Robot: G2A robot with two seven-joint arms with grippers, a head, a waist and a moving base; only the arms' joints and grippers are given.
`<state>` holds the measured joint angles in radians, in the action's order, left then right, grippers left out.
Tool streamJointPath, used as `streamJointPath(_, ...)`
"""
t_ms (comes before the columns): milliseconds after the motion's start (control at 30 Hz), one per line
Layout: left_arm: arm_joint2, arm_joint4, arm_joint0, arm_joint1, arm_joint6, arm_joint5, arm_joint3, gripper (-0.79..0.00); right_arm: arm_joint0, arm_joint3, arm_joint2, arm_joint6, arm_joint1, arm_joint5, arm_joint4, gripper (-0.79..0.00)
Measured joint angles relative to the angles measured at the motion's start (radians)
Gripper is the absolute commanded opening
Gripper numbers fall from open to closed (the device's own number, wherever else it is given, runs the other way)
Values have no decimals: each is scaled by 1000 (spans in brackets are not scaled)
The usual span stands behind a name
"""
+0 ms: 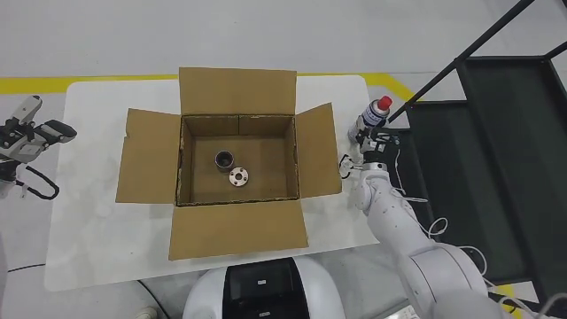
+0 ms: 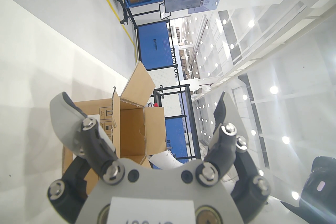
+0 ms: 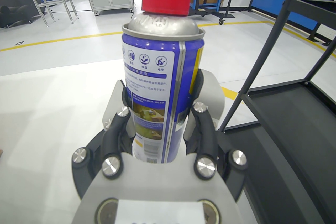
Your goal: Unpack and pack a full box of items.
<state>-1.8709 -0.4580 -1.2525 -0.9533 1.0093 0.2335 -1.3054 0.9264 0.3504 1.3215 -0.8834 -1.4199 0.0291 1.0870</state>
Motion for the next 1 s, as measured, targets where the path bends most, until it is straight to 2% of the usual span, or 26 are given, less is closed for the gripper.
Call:
streamJointPath(100, 0, 0, 0, 0, 0, 0, 0, 0, -6, -15, -2, -7, -2, -2, 1, -785)
streamJointPath(133, 0, 0, 0, 0, 0, 0, 0, 0, -7, -19, -2, -9, -2, -3, 1, -671)
streamJointPath(167, 0, 0, 0, 0, 0, 0, 0, 0, -8, -22, -1, -12, -2, -4, 0, -520)
streamJointPath(200, 0, 0, 0, 0, 0, 0, 0, 0, -10, -26, 0, -14, -2, -4, -2, -465)
streamJointPath(333, 0, 0, 0, 0, 0, 0, 0, 0, -9, -35, 1, -24, 0, -3, -1, -326)
streamJointPath(400, 0, 0, 0, 0, 0, 0, 0, 0, -6, -37, 0, -27, 0, 0, 1, -3)
streamJointPath(800, 0, 0, 0, 0, 0, 0, 0, 0, 24, 17, -8, -71, -7, 21, -4, 0)
streamJointPath(1000, 0, 0, 0, 0, 0, 0, 0, 0, 75, 107, 5, -106, 11, 11, 29, 0)
